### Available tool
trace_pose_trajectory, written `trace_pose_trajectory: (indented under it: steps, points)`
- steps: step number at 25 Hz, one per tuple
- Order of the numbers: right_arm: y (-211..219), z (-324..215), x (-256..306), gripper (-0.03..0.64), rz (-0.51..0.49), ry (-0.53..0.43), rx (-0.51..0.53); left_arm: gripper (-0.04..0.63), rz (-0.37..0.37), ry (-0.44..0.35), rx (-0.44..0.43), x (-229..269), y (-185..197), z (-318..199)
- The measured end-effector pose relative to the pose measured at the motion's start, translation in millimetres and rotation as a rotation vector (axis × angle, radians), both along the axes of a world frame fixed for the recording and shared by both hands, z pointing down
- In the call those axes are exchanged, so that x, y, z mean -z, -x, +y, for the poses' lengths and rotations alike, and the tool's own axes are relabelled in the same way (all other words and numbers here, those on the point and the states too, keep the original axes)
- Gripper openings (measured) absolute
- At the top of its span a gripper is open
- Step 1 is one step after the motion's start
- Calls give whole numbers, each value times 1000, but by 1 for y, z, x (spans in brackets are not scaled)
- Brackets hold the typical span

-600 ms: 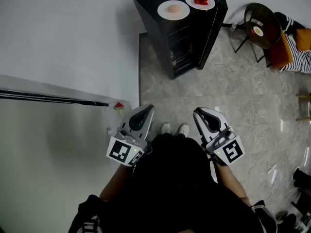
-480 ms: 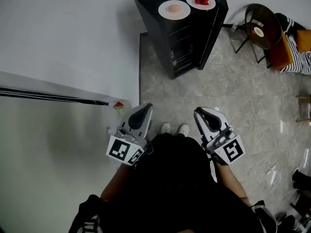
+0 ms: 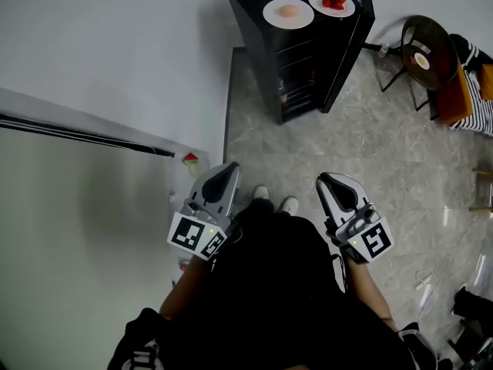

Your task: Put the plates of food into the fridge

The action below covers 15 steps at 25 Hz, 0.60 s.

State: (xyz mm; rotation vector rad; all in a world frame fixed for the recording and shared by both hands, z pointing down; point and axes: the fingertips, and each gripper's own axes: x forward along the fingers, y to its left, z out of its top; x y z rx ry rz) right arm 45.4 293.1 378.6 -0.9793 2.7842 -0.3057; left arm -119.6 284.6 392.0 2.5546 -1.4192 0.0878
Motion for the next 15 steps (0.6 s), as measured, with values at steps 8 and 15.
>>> trace_pose_trajectory:
  steps: [8,15]
  points:
    - [-12,-22,-11,38,-39,36,-21,23,-9,-14,15,-1,-1,-14]
    - [-5,-43,-22,38,-37,70,-10,23,3,-18,-9,-7,-6,-46]
